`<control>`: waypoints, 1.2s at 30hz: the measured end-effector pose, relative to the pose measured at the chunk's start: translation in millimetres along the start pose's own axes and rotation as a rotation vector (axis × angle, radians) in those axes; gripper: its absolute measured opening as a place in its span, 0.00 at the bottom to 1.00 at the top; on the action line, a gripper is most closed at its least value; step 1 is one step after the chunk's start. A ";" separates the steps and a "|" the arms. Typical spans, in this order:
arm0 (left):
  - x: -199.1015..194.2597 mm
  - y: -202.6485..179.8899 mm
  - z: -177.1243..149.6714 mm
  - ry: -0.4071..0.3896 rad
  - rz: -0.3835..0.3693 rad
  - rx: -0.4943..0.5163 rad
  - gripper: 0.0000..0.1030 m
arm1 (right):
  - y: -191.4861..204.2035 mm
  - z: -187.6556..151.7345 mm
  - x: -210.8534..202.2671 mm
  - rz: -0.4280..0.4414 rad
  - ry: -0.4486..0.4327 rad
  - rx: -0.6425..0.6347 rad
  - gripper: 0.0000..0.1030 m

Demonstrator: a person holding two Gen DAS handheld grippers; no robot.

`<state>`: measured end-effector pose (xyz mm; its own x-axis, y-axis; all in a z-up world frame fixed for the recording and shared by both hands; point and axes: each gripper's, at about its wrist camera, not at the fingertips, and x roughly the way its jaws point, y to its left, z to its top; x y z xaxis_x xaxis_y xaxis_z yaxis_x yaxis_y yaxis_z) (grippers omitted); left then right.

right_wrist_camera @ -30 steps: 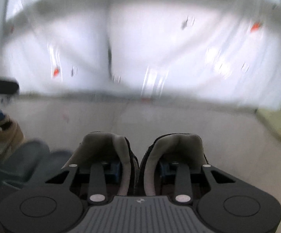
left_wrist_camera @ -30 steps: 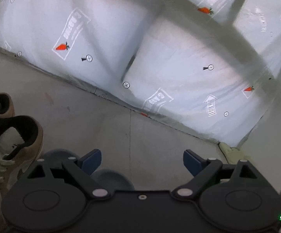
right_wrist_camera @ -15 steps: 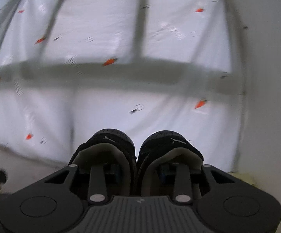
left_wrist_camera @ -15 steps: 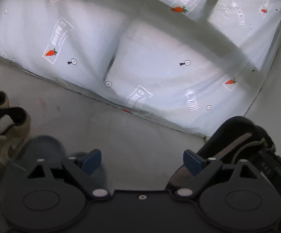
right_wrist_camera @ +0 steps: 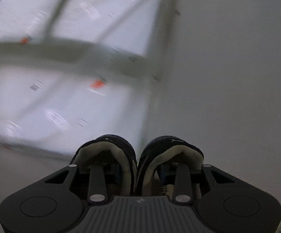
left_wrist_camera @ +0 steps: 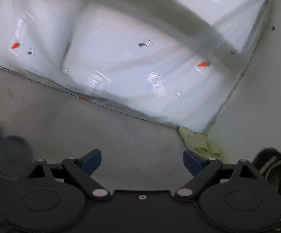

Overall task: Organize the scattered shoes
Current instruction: 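Carry the black sneakers with the right tool toward the olive slides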

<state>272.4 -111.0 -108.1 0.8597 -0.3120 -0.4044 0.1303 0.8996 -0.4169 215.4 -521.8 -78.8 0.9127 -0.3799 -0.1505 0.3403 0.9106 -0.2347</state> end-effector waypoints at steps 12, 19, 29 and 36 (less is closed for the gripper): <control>57.6 -98.1 -13.6 0.039 -0.023 0.049 0.89 | -98.5 -31.5 60.6 -0.028 0.142 0.025 0.37; 80.9 -109.4 -14.4 0.042 0.032 0.036 0.89 | -84.8 -36.1 112.7 0.011 0.183 0.023 0.38; 124.1 -89.6 -0.8 0.060 0.181 -0.021 0.89 | -35.5 -66.0 241.8 0.160 0.425 -0.022 0.39; 166.5 -73.3 7.6 0.079 0.230 -0.049 0.89 | -11.7 -74.9 316.4 0.278 0.557 0.017 0.40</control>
<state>409.7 -226.6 -138.6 0.8227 -0.1249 -0.5546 -0.0906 0.9343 -0.3448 483.3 -664.8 -195.7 0.7146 -0.1519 -0.6829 0.1145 0.9884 -0.1000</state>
